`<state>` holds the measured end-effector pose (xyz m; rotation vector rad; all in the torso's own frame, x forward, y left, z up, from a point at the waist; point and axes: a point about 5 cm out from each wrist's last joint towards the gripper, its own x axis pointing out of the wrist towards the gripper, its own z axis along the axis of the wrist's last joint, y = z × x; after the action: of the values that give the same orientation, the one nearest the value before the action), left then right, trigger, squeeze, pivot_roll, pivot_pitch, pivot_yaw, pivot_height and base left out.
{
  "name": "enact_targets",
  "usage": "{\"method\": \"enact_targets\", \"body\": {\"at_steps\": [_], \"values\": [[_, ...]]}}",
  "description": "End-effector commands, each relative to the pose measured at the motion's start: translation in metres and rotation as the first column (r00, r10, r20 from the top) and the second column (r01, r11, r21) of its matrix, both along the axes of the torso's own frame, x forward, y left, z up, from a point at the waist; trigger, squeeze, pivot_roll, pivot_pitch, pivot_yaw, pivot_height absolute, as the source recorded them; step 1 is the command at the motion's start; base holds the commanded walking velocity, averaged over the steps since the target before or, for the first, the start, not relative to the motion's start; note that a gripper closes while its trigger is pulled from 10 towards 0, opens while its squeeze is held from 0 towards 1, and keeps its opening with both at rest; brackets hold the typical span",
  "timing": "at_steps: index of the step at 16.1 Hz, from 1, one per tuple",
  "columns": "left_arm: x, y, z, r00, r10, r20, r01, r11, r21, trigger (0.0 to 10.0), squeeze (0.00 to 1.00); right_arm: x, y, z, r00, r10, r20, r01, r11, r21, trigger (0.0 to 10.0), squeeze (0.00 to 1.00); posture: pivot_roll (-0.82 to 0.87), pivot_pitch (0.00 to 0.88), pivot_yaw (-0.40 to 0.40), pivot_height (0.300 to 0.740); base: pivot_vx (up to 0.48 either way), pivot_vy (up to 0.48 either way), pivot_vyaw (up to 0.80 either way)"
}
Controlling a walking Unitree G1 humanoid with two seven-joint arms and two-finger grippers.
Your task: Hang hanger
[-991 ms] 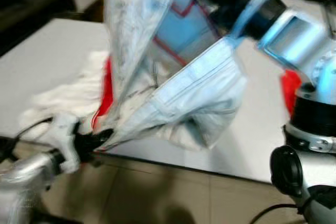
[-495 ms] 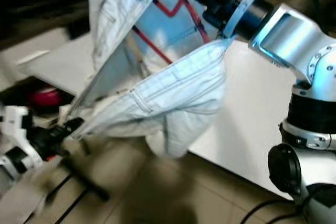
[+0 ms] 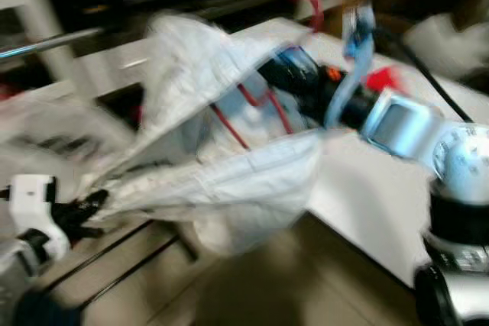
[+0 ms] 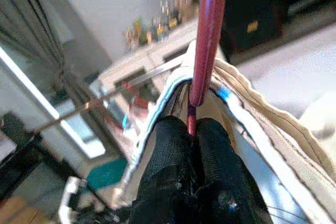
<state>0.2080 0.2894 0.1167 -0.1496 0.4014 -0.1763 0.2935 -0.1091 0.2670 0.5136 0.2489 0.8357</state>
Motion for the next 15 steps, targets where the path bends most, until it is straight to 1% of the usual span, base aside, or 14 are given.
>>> {"method": "enact_targets", "body": {"at_steps": [1, 2, 4, 5, 6, 7, 8, 9, 10, 11, 12, 13, 15], "values": [[0.004, -0.004, 0.001, 1.0, 0.007, 0.006, -0.007, 1.0, 0.03, 0.0, 0.0, -0.009, -0.002, 0.015, 0.996, -0.001, 0.092, 0.002, 1.0, -0.015, 10.0, 0.0, -0.02, 0.0, -0.001, 0.74, 0.0, 0.0, 0.8], [0.004, -0.006, 0.0, 1.0, 0.003, 0.001, -0.003, 1.0, 0.028, 0.0, 0.0, -0.01, -0.002, 0.012, 0.996, -0.002, 0.09, 0.004, 1.0, -0.026, 10.0, 0.0, -0.02, 0.0, -0.001, 0.74, 0.0, 0.0, 0.8], [0.001, -0.018, -0.013, 0.999, -0.026, -0.046, 0.029, 0.998, 0.062, 0.0, 0.0, -0.013, -0.003, -0.016, 0.999, -0.021, 0.047, 0.028, 0.99, -0.135, 10.0, 0.0, -0.03, 0.0, 0.002, 0.74, 0.0, 0.0, 0.8], [0.002, -0.024, -0.017, 0.998, -0.032, -0.057, 0.036, 0.996, 0.076, 0.0, 0.0, -0.014, -0.005, -0.028, 0.999, -0.039, 0.028, 0.043, 0.984, -0.173, 10.0, 0.0, -0.03, 0.0, -0.002, 0.74, 0.0, 0.0, 0.8], [0.004, -0.027, -0.019, 0.998, -0.016, -0.059, 0.022, 0.996, 0.091, 2.3, 0.0, -0.015, -0.007, -0.04, 0.998, -0.065, -0.005, 0.063, 0.98, -0.189, 10.0, 0.0, -0.02, 0.0, -0.007, 0.74, 0.0, 0.0, 0.8], [0.008, -0.031, -0.019, 0.999, -0.016, -0.049, 0.021, 0.994, 0.103, 10.0, 0.0, -0.016, -0.01, -0.049, 0.996, -0.082, -0.026, 0.076, 0.978, -0.195, 10.0, 0.0, -0.02, 0.0, -0.008, 0.74, 0.0, 0.0, 0.8], [0.01, -0.036, -0.018, 0.997, -0.047, -0.054, 0.051, 0.995, 0.086, 10.0, 0.2, -0.018, -0.012, -0.057, 0.994, -0.104, -0.035, 0.095, 0.973, -0.209, 10.0, 0.0, -0.02, 0.0, -0.01, 0.74, 0.0, 0.0, 0.8], [0.01, -0.036, -0.019, 0.996, -0.063, -0.066, 0.069, 0.993, 0.097, 10.0, 1.0, -0.019, -0.016, -0.072, 0.988, -0.143, -0.058, 0.125, 0.962, -0.243, 10.0, 0.0, -0.02, 0.0, -0.007, 0.74, 0.0, 0.0, 0.8], [0.01, -0.036, -0.02, 0.995, -0.067, -0.068, 0.074, 0.992, 0.1, 10.0, 1.0, -0.02, -0.017, -0.076, 0.986, -0.153, -0.061, 0.133, 0.958, -0.254, 10.0, 0.0, -0.02, 0.0, -0.005, 0.74, 0.0, 0.0, 0.8], [0.007, -0.034, -0.021, 0.991, -0.102, -0.09, 0.11, 0.99, 0.091, 10.0, 1.0, -0.021, -0.02, -0.087, 0.98, -0.185, -0.071, 0.158, 0.947, -0.281, 10.0, 0.0, -0.02, 0.0, -0.001, 0.74, 0.0, 0.0, 0.8], [0.001, -0.034, -0.024, 0.979, -0.154, -0.133, 0.166, 0.983, 0.082, 10.0, 1.0, -0.021, -0.023, -0.099, 0.971, -0.223, -0.082, 0.188, 0.933, -0.308, 10.0, 0.0, -0.03, 0.0, 0.005, 0.74, 0.0, 0.0, 0.8], [-0.003, -0.034, -0.027, 0.968, -0.189, -0.164, 0.203, 0.976, 0.075, 10.0, 1.0, -0.021, -0.024, -0.105, 0.966, -0.243, -0.09, 0.203, 0.926, -0.32, 10.0, 0.0, -0.03, 0.0, 0.005, 0.74, 0.0, 0.0, 0.8], [-0.01, -0.031, -0.029, 0.953, -0.22, -0.209, 0.244, 0.965, 0.095, 10.0, 1.0, -0.02, -0.024, -0.11, 0.964, -0.254, -0.081, 0.214, 0.917, -0.336, 10.0, 0.0, -0.03, 0.0, 0.008, 0.74, 0.0, 0.0, 0.8]]}}
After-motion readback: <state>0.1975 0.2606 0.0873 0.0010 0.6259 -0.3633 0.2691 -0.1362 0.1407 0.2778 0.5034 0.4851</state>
